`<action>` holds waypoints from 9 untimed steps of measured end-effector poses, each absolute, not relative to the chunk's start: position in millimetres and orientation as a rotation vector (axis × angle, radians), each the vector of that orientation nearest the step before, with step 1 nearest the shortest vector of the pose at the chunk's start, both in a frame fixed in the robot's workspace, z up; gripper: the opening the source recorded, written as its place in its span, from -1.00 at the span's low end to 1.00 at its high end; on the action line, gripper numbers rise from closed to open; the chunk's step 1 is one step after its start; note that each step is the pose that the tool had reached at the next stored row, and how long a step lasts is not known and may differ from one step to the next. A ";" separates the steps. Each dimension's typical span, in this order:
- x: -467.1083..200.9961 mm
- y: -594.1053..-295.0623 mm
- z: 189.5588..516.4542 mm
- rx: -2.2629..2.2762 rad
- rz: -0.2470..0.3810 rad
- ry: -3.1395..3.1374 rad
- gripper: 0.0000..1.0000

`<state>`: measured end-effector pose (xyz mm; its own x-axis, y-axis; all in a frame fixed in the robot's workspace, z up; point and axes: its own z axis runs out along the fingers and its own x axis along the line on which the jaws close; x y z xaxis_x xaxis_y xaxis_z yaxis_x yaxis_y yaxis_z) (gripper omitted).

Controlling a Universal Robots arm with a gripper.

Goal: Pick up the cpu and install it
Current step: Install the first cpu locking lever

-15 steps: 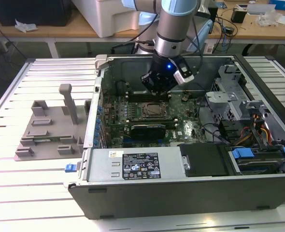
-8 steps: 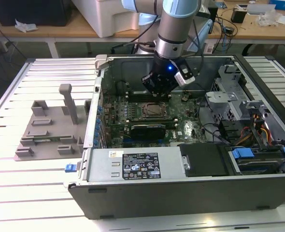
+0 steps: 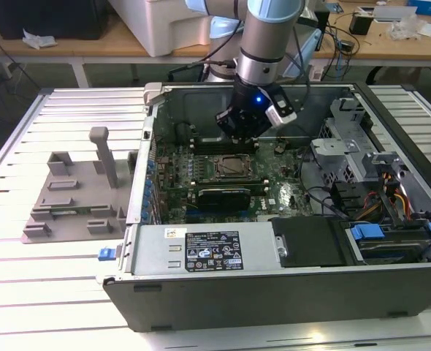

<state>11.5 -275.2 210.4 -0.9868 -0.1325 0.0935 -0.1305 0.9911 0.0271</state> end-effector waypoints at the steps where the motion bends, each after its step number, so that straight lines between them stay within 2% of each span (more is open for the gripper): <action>1: 11.1 -278.8 210.9 0.201 -0.032 -3.042 -0.79; 5: 7.8 -301.2 211.0 0.201 -0.019 -3.047 -0.79; 9: 5.5 -310.2 211.5 0.200 0.000 -3.051 -0.79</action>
<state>5.5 -310.2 211.5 -0.9879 -0.1303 0.0838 -0.1303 0.9915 0.0055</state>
